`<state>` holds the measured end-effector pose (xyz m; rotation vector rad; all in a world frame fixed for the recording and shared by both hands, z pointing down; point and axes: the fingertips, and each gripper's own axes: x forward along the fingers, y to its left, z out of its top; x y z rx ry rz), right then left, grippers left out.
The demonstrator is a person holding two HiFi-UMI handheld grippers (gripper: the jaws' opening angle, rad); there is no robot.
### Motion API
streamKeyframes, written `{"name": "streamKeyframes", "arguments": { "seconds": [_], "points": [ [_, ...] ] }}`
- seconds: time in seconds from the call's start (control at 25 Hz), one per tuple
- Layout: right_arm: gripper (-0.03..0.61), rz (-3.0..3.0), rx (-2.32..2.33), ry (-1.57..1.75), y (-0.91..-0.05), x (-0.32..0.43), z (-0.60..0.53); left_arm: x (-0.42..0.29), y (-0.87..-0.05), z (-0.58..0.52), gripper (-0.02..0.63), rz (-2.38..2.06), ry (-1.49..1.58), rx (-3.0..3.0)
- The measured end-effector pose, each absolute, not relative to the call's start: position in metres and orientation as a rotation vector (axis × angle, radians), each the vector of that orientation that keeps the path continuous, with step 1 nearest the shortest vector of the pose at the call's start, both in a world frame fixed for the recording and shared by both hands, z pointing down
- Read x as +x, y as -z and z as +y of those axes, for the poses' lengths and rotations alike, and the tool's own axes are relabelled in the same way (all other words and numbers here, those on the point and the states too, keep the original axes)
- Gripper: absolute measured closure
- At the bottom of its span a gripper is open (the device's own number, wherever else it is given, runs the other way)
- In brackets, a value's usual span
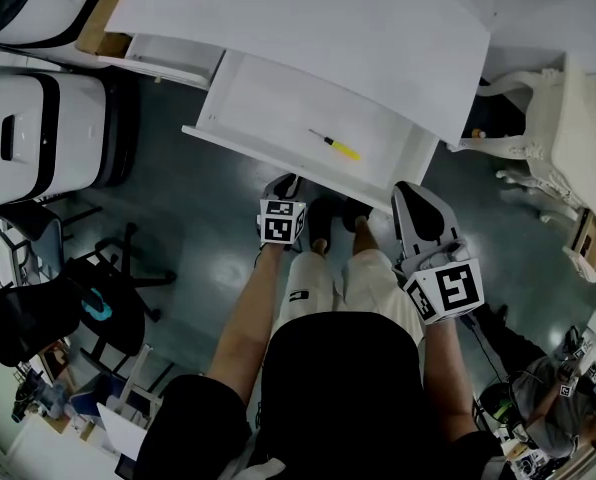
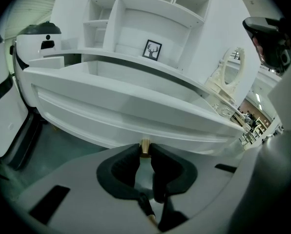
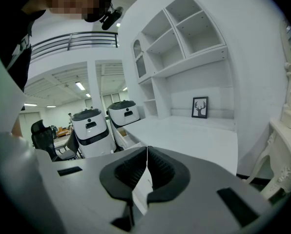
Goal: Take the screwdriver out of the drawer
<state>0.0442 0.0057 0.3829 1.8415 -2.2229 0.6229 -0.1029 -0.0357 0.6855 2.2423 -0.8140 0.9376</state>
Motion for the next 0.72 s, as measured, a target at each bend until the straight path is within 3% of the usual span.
{"name": "streamKeyframes", "arguments": {
  "seconds": [0.72],
  "points": [
    [0.557,-2.220,1.859,-0.575,-0.363,0.040,0.018,-0.116,-0.668,-0.024,0.523,-0.800,-0.960,2.271]
  ]
}}
